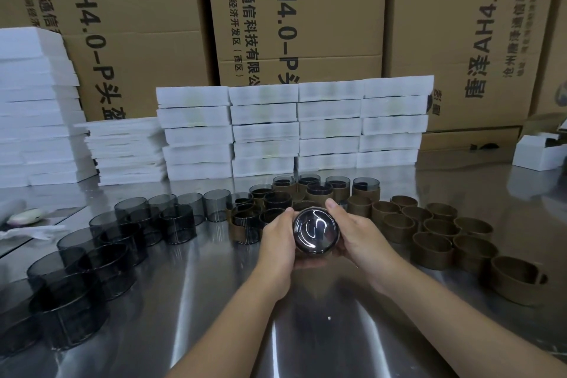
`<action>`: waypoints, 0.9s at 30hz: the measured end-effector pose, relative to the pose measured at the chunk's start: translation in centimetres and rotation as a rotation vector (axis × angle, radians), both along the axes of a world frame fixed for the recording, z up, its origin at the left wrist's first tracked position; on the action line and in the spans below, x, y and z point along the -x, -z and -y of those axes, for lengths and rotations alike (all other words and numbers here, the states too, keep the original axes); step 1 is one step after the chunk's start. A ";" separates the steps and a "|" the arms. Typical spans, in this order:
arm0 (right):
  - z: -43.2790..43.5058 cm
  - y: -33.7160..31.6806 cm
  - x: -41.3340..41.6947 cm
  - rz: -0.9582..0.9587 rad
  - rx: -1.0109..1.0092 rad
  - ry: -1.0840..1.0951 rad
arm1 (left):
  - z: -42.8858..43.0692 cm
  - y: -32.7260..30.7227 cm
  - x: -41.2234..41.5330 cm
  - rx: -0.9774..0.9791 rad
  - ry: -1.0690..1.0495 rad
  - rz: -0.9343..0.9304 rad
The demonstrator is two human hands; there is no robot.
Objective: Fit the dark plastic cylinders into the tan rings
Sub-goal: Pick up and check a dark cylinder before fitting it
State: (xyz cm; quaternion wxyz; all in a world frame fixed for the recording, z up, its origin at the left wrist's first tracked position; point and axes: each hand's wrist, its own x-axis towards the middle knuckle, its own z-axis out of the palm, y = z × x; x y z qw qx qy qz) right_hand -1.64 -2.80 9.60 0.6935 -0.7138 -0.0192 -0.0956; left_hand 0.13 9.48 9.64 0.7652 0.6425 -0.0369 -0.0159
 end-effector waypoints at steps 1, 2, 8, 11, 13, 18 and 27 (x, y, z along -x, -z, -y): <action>-0.1 -0.1 0.0 0.006 -0.010 0.002 | 0.0 0.0 0.0 0.004 -0.006 0.001; -0.1 -0.1 0.1 0.012 -0.019 0.003 | 0.0 0.0 0.0 0.009 -0.011 0.002; -0.2 -0.2 0.2 0.031 -0.049 -0.022 | 0.1 0.0 0.1 0.023 -0.029 0.014; -0.1 -0.3 0.2 0.036 -0.018 -0.012 | 0.1 0.0 0.2 0.027 -0.031 0.014; 0.0 -0.2 0.1 0.040 0.009 0.000 | 0.1 -0.1 0.3 0.026 -0.029 0.017; 0.2 0.0 0.0 0.051 0.012 -0.025 | 0.2 -0.1 0.4 0.044 -0.025 0.024; 0.2 0.2 0.0 0.067 0.028 -0.004 | 0.3 0.2 0.2 0.006 -0.028 0.086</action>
